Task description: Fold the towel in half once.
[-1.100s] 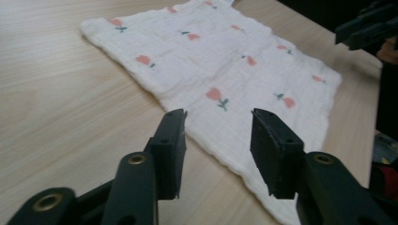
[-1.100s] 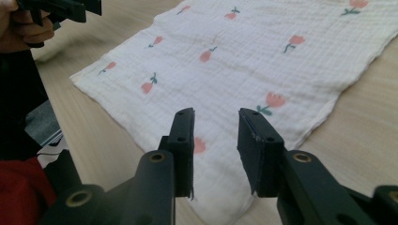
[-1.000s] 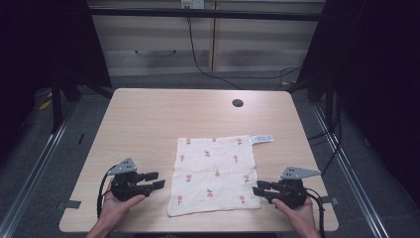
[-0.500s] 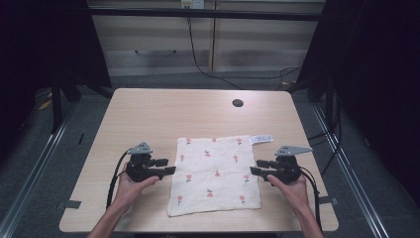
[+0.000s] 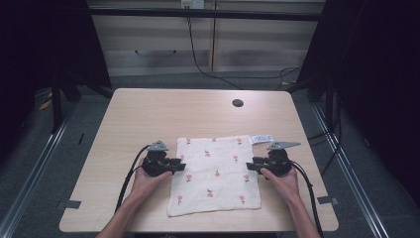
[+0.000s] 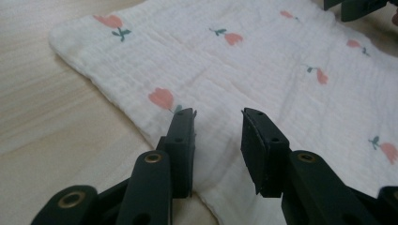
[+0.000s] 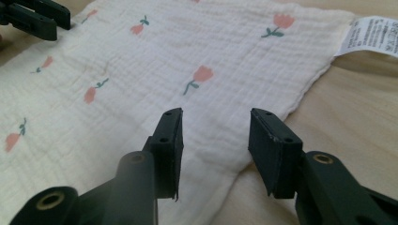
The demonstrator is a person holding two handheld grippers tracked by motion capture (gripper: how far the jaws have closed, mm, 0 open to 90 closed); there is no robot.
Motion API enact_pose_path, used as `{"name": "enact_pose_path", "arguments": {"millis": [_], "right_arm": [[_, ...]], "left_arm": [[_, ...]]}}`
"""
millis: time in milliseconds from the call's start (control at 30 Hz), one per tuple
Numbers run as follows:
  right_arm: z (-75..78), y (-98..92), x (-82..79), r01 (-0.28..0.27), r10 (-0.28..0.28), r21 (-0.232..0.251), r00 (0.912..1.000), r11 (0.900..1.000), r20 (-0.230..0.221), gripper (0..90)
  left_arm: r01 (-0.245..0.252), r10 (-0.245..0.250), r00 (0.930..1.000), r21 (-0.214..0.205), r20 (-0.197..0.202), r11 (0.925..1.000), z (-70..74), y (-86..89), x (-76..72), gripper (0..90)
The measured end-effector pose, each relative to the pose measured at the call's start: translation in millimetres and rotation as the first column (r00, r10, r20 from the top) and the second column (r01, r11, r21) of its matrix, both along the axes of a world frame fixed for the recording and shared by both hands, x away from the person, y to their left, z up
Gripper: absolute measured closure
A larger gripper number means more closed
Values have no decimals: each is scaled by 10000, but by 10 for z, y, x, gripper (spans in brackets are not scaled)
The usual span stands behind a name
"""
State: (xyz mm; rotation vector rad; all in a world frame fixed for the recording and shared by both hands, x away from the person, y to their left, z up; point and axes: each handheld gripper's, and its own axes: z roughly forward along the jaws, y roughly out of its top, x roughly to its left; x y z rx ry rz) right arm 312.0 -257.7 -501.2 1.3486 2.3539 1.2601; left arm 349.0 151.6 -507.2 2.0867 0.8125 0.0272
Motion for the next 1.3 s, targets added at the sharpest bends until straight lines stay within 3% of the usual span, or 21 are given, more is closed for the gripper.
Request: {"name": "enact_pose_path", "arguments": {"millis": [267,533,833,967,1000,1033,1167,1300], "right_arm": [[-50,98,-16,-292,291,-335,9996,9990,-52,587],[-47,153,-142,-732,725,-543,9973,9958,-131,826],[-37,219,-316,-1167,1161,-645,9932,9911,-133,856],[-30,233,-368,-1296,1288,-667,9915,9893,-157,839],[-25,233,-358,-1307,1296,-544,9913,9899,-235,758],[-14,234,-344,-1236,1226,-641,9923,9903,-193,734],[87,158,-152,-808,810,-105,9966,9967,181,687],[187,97,142,-312,317,-232,9992,9992,249,667]], "left_arm": [[-44,43,9999,73,147,10000,-17,-11,-55,622],[262,-284,9987,519,426,9983,-5,45,-124,786],[273,-296,9989,639,357,9976,13,197,-277,807],[218,-232,9993,474,284,9986,2,237,-300,806],[161,-174,9995,445,274,9989,1,238,-299,807],[181,-194,9994,458,300,9988,0,237,-300,807],[134,-139,9997,282,182,9995,-9,246,-292,806],[135,-138,9998,218,135,9997,-13,254,-283,805]]}}
